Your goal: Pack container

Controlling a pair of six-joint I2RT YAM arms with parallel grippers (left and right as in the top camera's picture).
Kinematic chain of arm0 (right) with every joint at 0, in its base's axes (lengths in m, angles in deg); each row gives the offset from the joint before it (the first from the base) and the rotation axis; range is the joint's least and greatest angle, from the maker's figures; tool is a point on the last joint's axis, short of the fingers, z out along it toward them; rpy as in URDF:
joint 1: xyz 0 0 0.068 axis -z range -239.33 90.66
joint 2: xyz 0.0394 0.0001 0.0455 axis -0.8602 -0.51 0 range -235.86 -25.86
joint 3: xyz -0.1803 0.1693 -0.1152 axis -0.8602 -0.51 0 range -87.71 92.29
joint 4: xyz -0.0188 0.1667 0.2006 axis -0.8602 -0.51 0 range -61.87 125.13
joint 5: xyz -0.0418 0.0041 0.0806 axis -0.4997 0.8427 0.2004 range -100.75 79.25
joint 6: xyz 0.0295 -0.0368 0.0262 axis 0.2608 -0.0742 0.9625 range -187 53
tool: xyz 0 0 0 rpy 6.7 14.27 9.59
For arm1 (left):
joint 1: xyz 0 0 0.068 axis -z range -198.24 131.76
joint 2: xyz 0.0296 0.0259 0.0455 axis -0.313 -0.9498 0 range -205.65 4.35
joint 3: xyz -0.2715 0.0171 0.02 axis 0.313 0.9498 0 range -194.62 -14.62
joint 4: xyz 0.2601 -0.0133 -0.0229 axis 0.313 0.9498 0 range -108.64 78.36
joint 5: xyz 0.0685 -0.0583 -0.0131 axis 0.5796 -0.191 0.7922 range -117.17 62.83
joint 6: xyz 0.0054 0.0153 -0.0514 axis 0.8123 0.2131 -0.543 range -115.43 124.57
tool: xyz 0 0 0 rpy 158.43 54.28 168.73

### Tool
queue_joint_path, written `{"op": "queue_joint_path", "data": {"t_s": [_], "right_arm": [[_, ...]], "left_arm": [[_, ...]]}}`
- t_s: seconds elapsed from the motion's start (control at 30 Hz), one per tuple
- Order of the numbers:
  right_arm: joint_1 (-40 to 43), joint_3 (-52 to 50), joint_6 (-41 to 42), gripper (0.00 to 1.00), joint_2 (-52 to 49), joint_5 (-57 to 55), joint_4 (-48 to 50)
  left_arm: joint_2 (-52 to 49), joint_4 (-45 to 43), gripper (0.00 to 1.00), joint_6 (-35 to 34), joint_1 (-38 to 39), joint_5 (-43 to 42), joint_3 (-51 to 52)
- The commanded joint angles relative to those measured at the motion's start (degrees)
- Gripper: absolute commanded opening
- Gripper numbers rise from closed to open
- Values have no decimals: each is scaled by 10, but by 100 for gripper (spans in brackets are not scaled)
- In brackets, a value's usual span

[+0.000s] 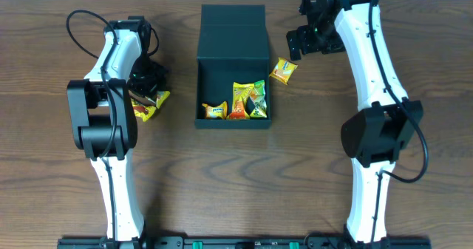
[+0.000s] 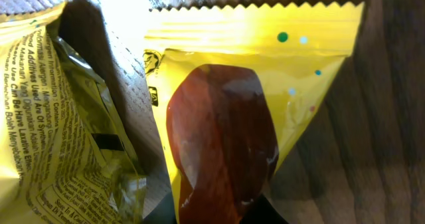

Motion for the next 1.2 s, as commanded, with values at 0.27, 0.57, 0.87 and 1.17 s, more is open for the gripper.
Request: {"op": "queue_joint_path", "data": {"t_s": [0.27,0.57,0.87,1.17], "right_arm": [[-4,10,3,99,18,-2,3],[4,10,3,99,18,-2,10],[57,10,14,99,18,-2,11],[122,10,14,99,18,1,5]], "left_arm": [[-3,-1,17,172,9,30,-30],[-2,29,18,288,57,55,-161],[-2,41,22,468,157,55,-265],[-2,37,26,511,232,40,-266]]}}
